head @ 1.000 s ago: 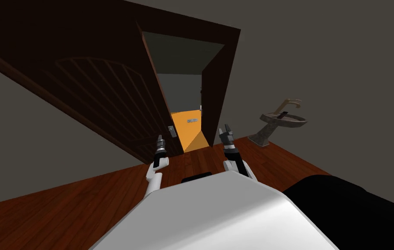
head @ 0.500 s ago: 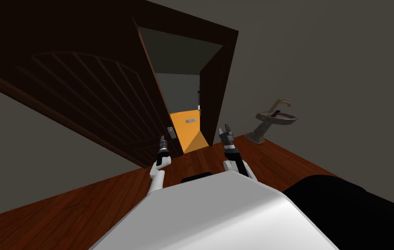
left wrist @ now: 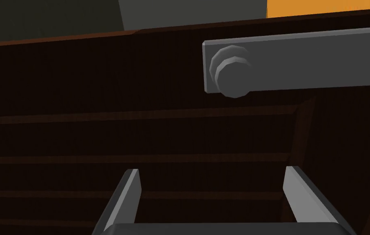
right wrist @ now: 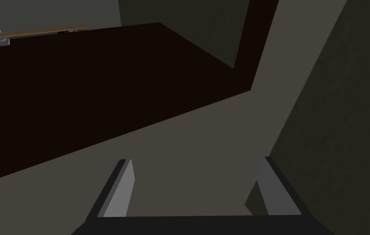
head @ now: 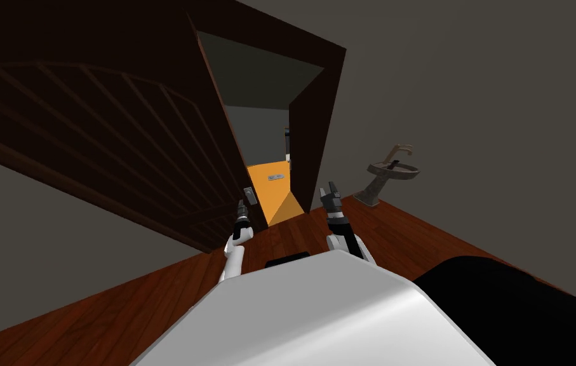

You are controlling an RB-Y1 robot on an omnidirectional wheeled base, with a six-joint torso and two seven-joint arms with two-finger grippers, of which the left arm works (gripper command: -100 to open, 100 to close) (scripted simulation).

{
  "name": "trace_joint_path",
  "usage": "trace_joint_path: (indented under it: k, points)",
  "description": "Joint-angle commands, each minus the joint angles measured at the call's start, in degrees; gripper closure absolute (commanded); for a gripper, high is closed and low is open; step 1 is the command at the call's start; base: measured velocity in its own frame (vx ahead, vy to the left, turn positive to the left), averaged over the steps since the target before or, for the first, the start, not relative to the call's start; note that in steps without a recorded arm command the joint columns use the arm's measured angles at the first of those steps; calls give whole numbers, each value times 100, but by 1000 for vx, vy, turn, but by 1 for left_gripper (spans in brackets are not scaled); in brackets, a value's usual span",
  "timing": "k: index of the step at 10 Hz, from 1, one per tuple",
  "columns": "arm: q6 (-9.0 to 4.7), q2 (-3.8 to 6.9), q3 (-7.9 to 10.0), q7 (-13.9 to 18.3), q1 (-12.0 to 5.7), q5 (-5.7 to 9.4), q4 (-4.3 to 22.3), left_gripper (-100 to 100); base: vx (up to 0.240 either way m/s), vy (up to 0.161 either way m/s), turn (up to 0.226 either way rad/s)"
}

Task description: Push the door open

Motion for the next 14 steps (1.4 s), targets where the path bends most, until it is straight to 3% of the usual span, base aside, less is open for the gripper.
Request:
trace_joint_path:
  k: [1, 4, 5, 6, 7, 10, 12, 14]
  points:
    - [34, -72, 53, -19, -110, 11, 220, -100, 34, 106, -158]
    - [57, -173, 133, -44, -290, 26, 558, -100, 30, 109, -107]
    - [75, -165, 109, -37, -233, 20, 451, -100, 5, 34, -20]
    - [73, 10, 124, -37, -242, 26, 473, -100, 73, 20, -17]
    - [71, 91, 132, -36, -245, 29, 480, -100, 148, 54, -20]
    - [62, 202, 162, -31, -253, 42, 506, -100, 188, 42, -19]
    - [57, 135, 183, -27, -258, 50, 524, -100, 207, 37, -21]
    - [51, -73, 203, -24, -264, 58, 541, -100, 202, 41, -21]
